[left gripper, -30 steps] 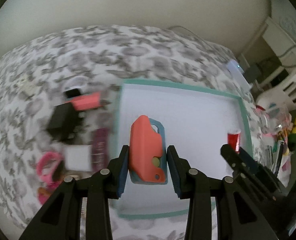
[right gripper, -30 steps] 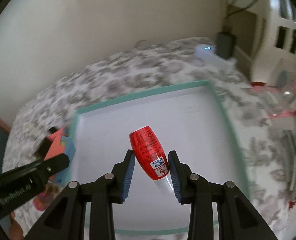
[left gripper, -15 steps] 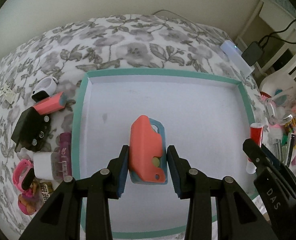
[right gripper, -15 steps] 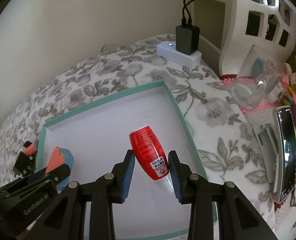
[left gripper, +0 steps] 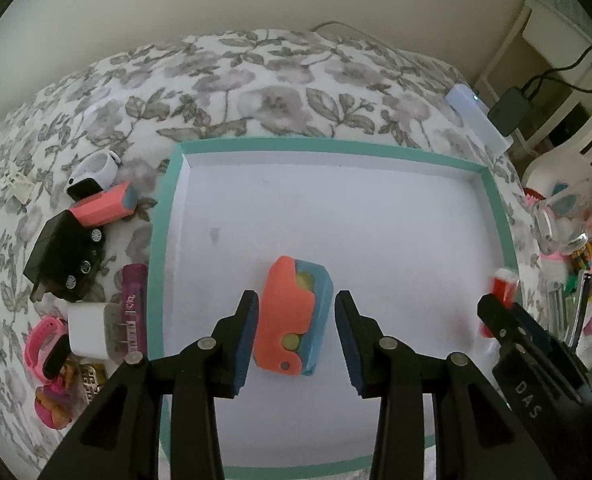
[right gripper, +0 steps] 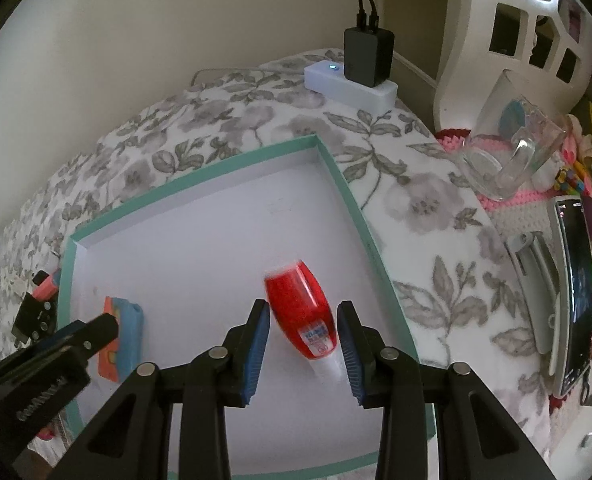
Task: Organize rigid objects
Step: 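Carry both items into the white tray and open both tools, then move both tools back over the remaining items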
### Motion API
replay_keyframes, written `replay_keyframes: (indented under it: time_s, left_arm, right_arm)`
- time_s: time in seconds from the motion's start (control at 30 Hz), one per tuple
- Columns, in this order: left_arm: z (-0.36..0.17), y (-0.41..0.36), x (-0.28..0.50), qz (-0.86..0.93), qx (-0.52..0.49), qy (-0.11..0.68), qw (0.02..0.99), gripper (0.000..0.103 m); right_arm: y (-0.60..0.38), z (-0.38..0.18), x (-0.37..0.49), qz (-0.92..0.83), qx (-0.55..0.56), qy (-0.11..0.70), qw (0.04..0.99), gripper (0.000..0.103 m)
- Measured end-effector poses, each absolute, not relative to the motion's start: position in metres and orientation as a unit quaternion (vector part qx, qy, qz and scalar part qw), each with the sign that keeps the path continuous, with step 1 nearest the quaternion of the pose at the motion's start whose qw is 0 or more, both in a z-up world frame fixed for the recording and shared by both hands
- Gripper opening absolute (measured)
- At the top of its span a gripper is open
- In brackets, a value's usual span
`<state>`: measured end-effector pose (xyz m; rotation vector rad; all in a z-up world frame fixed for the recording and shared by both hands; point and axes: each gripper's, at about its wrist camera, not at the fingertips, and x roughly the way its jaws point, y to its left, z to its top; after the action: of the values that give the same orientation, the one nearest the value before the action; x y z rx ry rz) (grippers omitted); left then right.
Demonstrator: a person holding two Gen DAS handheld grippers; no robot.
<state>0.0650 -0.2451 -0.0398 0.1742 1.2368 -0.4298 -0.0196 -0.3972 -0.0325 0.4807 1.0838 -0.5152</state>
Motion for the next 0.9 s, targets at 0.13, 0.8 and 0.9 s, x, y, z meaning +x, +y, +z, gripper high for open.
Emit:
replay_keyframes:
  time_s: [0.13, 0.8, 0.9]
  left_arm:
    - [-0.038, -0.236, 0.066, -0.192, 0.078, 0.572, 0.794, 0.051]
    - [-0.027, -0.131, 0.077, -0.091, 0.028, 0.545, 0.833, 0.091]
    - [-0.026, -0.112, 0.078, -0.071, 0.02, 0.549, 0.832, 0.091]
  right_arm:
    - [-0.392, -0.032, -0.019, -0.238, 0.213, 0.507, 0.801, 0.038]
    - [-0.362, -0.034, -0.013, -0.216, 0.167, 0.515, 0.813, 0.092]
    - [-0.359, -0.035, -0.014, -0.21, 0.176, 0.514, 0.813, 0.103]
